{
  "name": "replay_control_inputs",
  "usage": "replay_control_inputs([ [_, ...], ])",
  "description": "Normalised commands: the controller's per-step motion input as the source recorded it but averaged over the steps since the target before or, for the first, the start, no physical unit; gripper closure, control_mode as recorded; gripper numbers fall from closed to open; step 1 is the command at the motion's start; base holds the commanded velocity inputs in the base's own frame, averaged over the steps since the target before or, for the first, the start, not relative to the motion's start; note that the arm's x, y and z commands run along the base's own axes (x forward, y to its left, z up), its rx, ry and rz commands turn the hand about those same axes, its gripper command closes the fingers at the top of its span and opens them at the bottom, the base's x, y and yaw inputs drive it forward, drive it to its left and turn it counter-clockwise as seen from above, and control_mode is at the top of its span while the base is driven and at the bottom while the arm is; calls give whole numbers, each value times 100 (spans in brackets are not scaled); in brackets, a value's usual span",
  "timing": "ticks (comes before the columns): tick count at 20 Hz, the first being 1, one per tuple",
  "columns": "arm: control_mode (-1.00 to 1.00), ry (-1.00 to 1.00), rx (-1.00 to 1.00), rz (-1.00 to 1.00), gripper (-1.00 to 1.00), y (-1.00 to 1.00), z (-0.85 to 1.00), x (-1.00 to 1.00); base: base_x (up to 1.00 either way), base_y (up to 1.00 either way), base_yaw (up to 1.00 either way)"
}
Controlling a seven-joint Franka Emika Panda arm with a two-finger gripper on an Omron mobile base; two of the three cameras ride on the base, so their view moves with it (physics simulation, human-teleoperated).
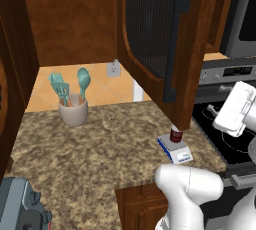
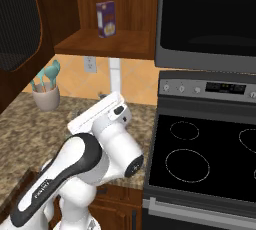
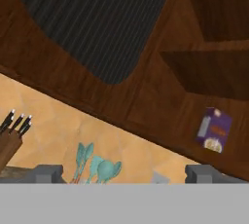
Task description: Pick the canned food and place it on the digital scale for weighing, and close the cabinet.
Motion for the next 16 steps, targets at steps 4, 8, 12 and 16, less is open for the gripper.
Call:
replay_control_inputs([
  [4, -100, -15, -11, -5, -100, 31, 73, -99, 0, 0, 0],
  [8, -100, -18, -12, -1, -100, 39, 54, -100, 0, 0, 0],
  [12, -100, -20, -17, 0, -100, 76, 34, -81, 0, 0, 0],
  [16, -100, -27, -17, -6, -100, 99, 2, -50, 0, 0, 0],
])
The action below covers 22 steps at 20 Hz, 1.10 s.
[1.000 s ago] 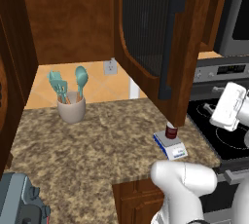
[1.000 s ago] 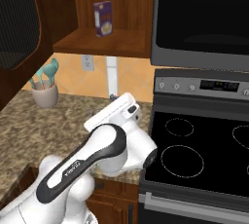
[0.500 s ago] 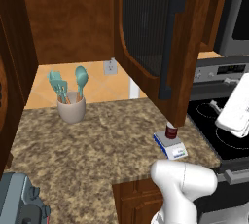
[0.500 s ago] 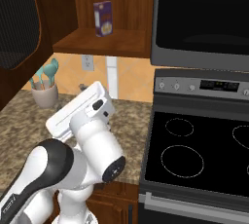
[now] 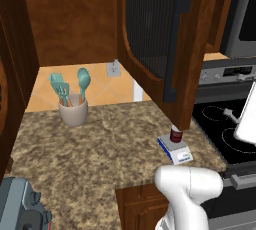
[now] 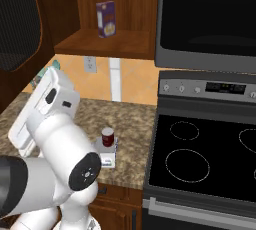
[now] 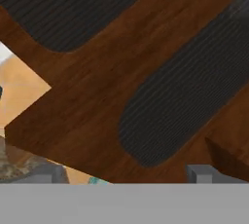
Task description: Pick the canned food and place it on the digital scale for weighing, and close the cabinet.
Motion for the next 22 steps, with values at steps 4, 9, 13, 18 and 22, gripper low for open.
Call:
replay_control_inputs([
  [4, -100, -39, -6, -20, -100, 100, 0, -27, 0, 0, 0],
  [9, -100, -42, 0, -28, -100, 100, -4, -13, 0, 0, 0],
  [13, -100, -40, 0, -34, -100, 100, -10, -21, 0, 0, 0],
  [18, -100, -21, 0, -30, -100, 82, -9, -95, 0, 0, 0],
  [22, -100, -5, -3, -31, -100, 100, -78, 5, 0, 0, 0],
])
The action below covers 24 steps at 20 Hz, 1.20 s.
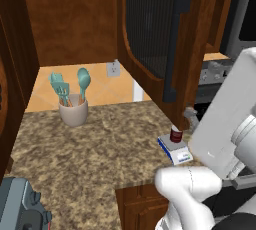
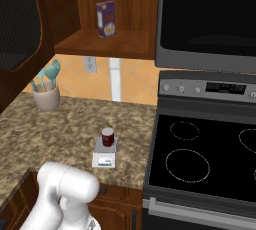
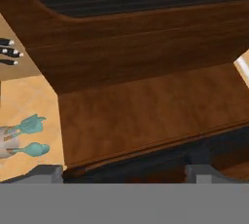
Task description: Pick the canned food and place it on the digital scale for weighing, and close the cabinet.
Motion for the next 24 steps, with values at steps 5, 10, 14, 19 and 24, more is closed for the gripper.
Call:
replay_control_inputs([
  [5, -100, -12, -3, -36, -100, 99, -58, 31, 0, 0, 0],
  [10, -100, -4, 0, -20, -100, 29, -33, 39, 0, 0, 0],
  [14, -100, 0, 0, 0, -100, -2, -35, 67, 0, 0, 0],
  [19, -100, 0, 0, -1, -100, 0, -11, 60, 0, 0, 0],
  [24, -100, -1, 0, -12, -100, -13, 0, 33, 0, 0, 0],
])
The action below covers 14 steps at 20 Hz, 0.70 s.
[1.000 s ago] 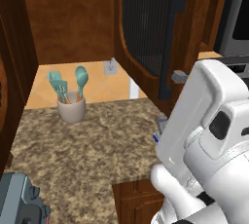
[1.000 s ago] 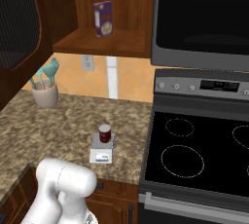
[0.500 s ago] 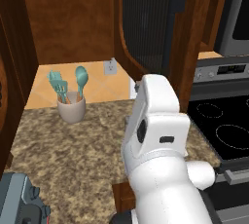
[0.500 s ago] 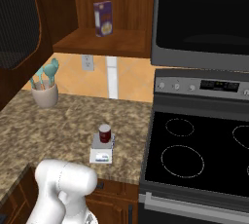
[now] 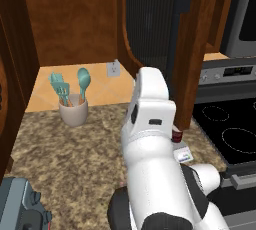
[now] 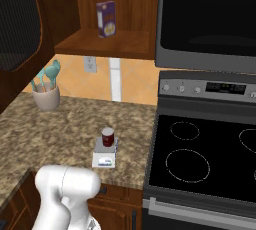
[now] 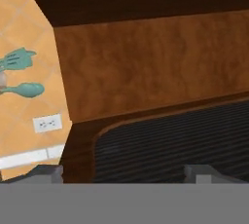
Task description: Pick the canned food and place it on the digital scale for weighing, and close the cabinet.
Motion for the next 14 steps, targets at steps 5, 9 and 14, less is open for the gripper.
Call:
replay_control_inputs([
  [5, -100, -1, 0, -22, -100, -5, 0, 43, 0, 0, 0],
  [9, -100, -2, 0, -27, -100, -1, 0, 39, 0, 0, 0],
  [14, -100, -2, 0, -22, -100, -10, 0, 21, 0, 0, 0],
])
